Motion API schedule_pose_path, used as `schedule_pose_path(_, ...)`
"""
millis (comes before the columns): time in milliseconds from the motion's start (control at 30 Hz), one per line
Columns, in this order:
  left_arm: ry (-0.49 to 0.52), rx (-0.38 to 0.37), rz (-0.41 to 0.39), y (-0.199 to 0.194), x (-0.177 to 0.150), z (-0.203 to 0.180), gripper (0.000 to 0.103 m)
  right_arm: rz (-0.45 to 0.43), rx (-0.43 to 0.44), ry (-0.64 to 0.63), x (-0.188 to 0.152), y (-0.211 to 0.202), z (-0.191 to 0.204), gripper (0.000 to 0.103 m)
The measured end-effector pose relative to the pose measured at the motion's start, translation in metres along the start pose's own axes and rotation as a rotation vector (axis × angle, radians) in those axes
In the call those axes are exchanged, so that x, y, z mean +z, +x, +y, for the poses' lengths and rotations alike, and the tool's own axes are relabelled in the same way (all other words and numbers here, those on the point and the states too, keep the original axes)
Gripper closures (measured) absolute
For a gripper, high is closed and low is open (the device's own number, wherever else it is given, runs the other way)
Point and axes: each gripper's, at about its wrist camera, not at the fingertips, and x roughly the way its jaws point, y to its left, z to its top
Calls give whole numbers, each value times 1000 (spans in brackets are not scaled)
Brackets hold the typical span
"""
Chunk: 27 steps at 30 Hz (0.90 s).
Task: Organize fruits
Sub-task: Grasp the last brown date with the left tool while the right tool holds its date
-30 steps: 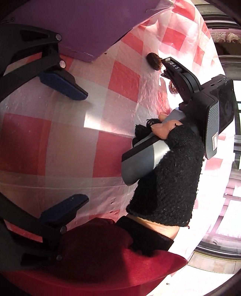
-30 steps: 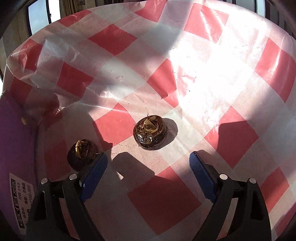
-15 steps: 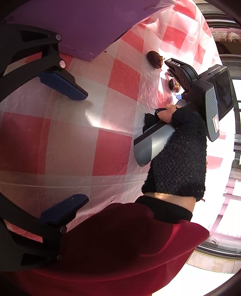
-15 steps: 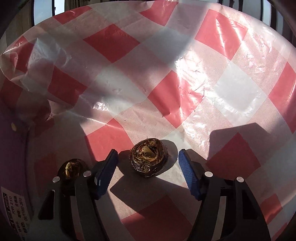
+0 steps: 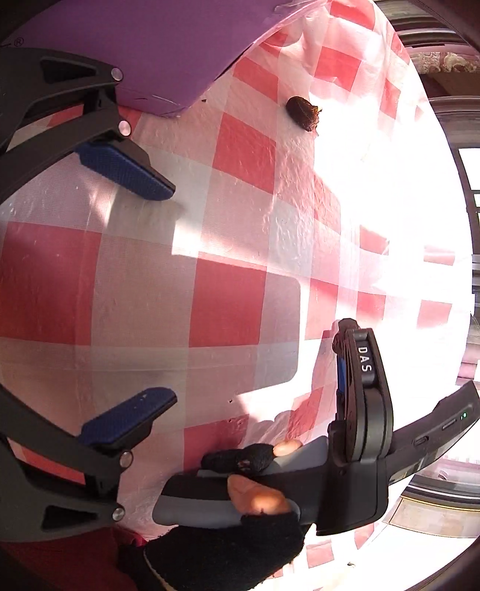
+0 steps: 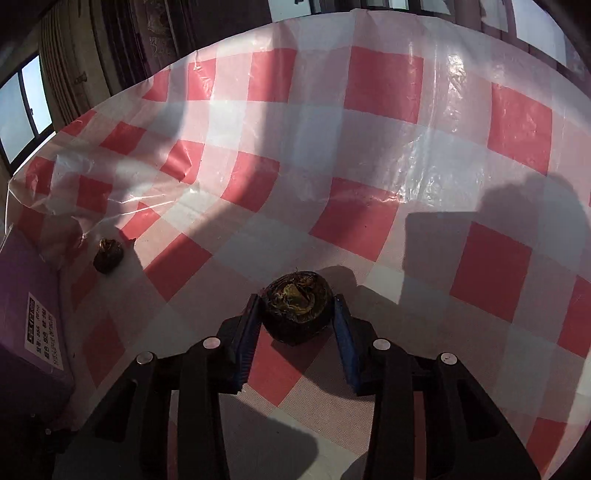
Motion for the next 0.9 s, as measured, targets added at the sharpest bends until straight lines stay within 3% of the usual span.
schedule_pose_path(100, -8, 14, 19, 9, 16, -5, 2, -72, 18, 121, -21, -28, -37, 64)
schedule_pose_path(233, -35, 199, 35, 34, 63, -5, 2, -78, 80, 196, -21, -22, -53, 64)
schedule_pose_path(400, -218, 494, 60, 74, 125, 44, 2, -74, 133, 224, -23, -20, -59, 64)
schedule_pose_path(600, -497, 669, 122, 87, 149, 113, 2, -64, 152, 226, -24, -16, -55, 64)
schedule_pose_path(700, -625, 697, 111, 89, 149, 144, 1, -57, 153, 224, -24, -16, -54, 64)
schedule_pose_path(800, -682, 710, 103, 90, 151, 157, 1, -50, 155, 224, -24, -14, -55, 64)
schedule_pose_path(900, -773, 651, 67, 87, 143, 165, 5, -47, 155, 225, -24, -13, -55, 64)
